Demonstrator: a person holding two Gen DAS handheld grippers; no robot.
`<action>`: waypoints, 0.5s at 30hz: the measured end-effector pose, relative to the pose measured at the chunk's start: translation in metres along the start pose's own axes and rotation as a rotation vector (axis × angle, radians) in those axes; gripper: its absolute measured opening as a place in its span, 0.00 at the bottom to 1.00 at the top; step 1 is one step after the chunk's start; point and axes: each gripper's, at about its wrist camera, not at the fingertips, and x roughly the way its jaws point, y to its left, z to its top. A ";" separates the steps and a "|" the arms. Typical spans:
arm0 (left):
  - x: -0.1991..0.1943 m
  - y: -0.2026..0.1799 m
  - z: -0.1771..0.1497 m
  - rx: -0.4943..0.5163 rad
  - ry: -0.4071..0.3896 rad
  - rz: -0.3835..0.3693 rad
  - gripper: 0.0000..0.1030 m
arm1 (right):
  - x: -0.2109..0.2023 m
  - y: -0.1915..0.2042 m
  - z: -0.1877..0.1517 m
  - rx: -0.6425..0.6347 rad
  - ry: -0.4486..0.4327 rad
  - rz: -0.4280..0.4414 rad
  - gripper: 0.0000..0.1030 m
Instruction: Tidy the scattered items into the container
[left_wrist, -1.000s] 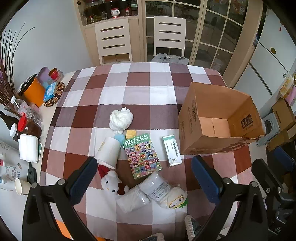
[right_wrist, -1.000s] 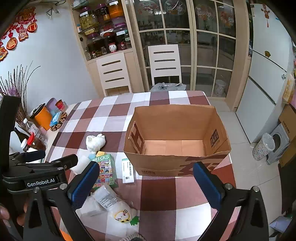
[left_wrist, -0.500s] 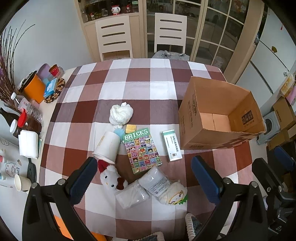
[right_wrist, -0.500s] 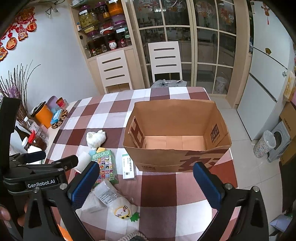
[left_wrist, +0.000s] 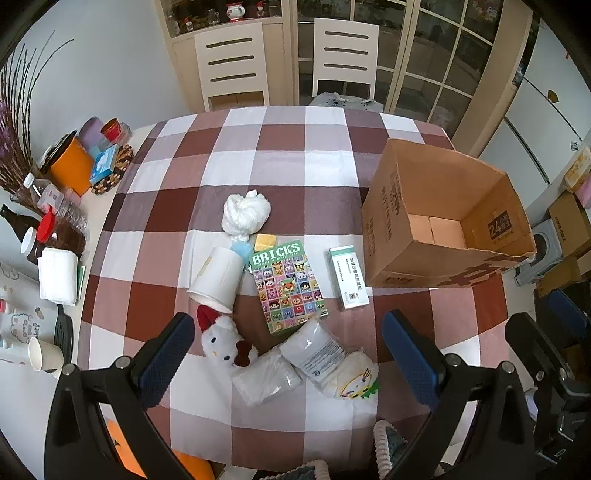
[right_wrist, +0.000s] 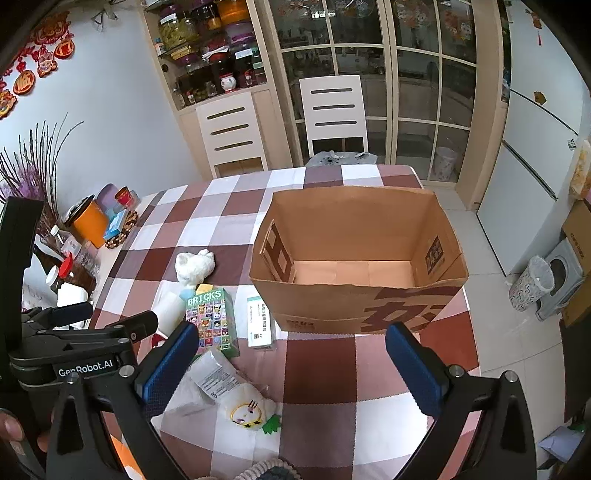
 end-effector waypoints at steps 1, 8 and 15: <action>0.001 0.000 -0.001 0.008 0.001 -0.004 0.99 | 0.001 0.000 -0.001 -0.001 0.004 0.001 1.00; 0.007 0.005 -0.006 0.052 0.021 -0.020 0.99 | 0.007 0.004 -0.004 -0.009 0.031 0.010 1.00; 0.012 0.010 -0.012 0.099 0.033 -0.044 0.99 | 0.009 0.010 -0.009 -0.022 0.048 0.018 1.00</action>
